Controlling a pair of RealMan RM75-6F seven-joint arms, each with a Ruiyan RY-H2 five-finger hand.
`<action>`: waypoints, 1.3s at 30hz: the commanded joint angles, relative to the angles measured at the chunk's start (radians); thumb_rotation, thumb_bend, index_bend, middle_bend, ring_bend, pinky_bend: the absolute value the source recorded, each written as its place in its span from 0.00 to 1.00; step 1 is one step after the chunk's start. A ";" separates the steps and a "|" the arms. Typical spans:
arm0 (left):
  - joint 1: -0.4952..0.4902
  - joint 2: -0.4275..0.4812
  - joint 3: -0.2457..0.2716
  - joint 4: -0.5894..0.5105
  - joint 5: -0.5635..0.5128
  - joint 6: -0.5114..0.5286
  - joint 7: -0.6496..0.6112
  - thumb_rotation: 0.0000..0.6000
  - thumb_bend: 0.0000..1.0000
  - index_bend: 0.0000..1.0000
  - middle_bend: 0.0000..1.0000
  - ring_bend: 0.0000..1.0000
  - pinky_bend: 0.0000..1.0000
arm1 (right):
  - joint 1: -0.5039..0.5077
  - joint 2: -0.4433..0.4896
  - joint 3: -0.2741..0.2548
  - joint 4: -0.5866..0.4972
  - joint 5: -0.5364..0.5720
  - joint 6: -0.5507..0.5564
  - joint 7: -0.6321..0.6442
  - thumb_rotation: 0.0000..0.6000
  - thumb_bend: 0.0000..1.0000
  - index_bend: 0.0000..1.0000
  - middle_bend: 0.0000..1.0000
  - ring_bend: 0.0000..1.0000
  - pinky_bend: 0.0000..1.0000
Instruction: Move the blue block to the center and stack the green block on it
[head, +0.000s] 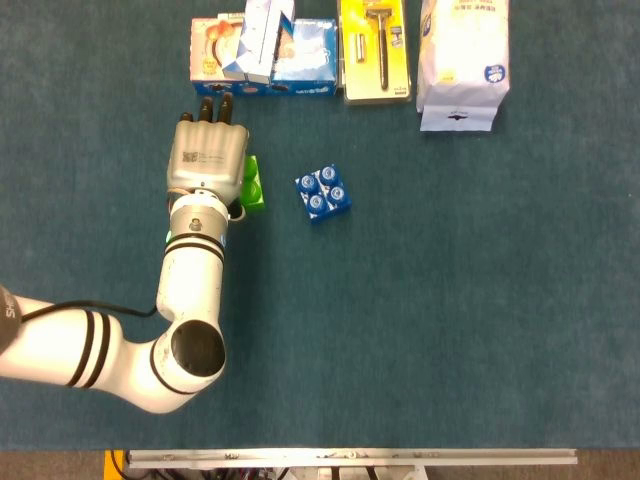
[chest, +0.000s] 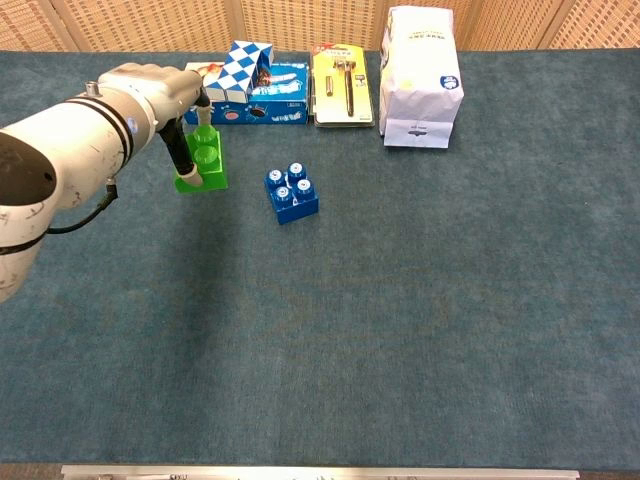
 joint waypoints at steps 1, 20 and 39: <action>-0.005 -0.027 -0.023 0.021 -0.033 0.024 0.001 1.00 0.27 0.70 0.01 0.00 0.16 | 0.007 0.003 0.000 0.003 0.003 -0.012 0.012 1.00 0.09 0.32 0.13 0.00 0.05; -0.006 -0.125 -0.073 0.056 -0.035 0.101 0.034 1.00 0.29 0.71 0.02 0.00 0.16 | 0.016 0.005 -0.006 0.008 -0.006 -0.024 0.023 1.00 0.09 0.32 0.13 0.00 0.05; 0.002 -0.166 -0.129 0.121 -0.051 0.071 0.061 1.00 0.29 0.71 0.02 0.00 0.16 | 0.023 0.004 -0.007 0.006 -0.001 -0.037 0.021 1.00 0.09 0.32 0.13 0.00 0.05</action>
